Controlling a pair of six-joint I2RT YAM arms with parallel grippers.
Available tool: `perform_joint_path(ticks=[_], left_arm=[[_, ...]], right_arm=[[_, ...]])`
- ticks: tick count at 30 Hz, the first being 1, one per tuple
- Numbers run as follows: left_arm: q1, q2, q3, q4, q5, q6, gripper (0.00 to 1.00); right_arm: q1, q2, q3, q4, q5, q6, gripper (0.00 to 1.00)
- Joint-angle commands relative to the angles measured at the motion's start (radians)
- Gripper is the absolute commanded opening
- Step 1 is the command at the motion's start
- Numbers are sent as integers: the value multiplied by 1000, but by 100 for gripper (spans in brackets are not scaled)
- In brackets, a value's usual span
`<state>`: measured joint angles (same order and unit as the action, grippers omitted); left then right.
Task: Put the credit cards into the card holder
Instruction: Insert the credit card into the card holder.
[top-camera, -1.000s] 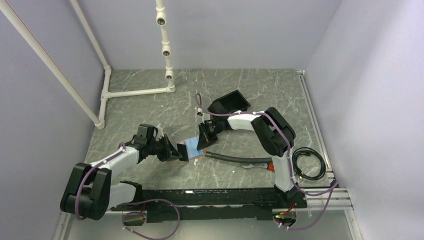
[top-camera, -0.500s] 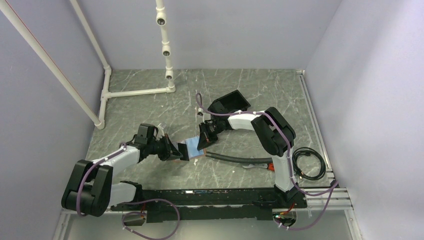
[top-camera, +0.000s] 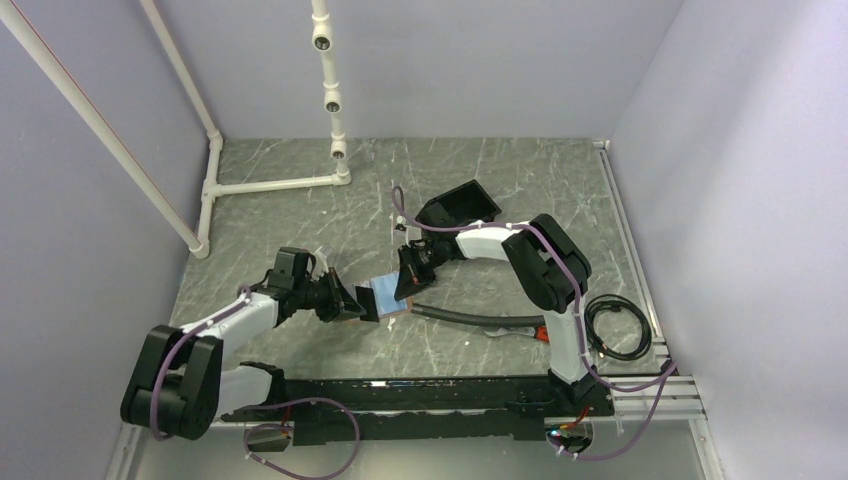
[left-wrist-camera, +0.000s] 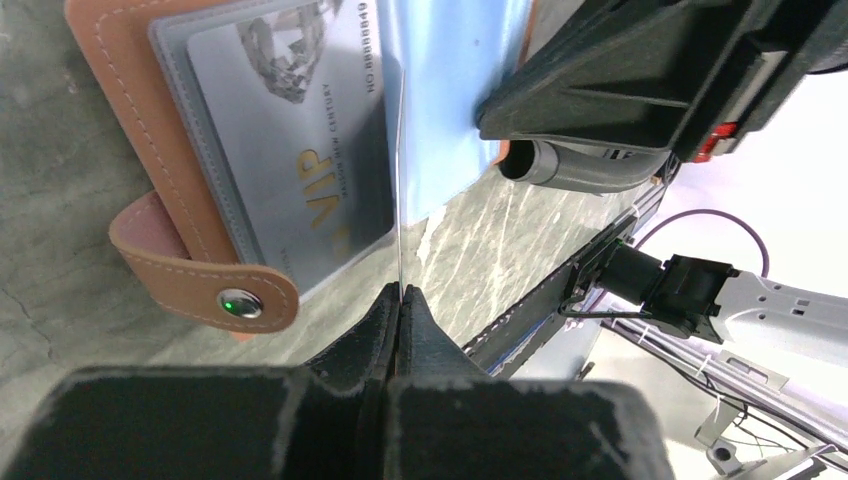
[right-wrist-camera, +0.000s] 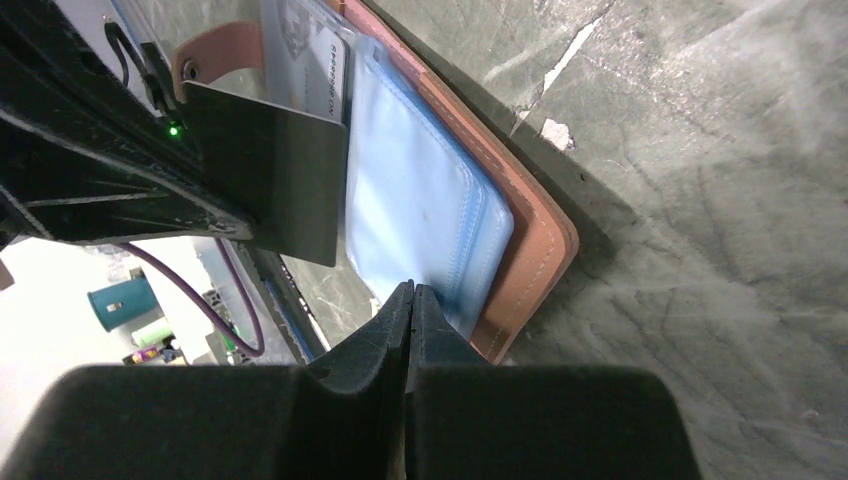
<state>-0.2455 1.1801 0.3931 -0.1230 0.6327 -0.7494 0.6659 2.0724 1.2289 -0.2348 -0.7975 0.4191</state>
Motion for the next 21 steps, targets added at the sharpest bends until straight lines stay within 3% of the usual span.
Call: perform_joint_path(ticks=[1,13,21], left_arm=[[-3,59,11,79,50,1,0],[-3,112,7,87,34,6,0],[39,177,15,186,66,-19,0]], right_arm=[[-4,35,-22,-7,83,-46,0],[-3,40,-26,-5,75,-48,0],[-3,54,-26,-13,75,-59,0]])
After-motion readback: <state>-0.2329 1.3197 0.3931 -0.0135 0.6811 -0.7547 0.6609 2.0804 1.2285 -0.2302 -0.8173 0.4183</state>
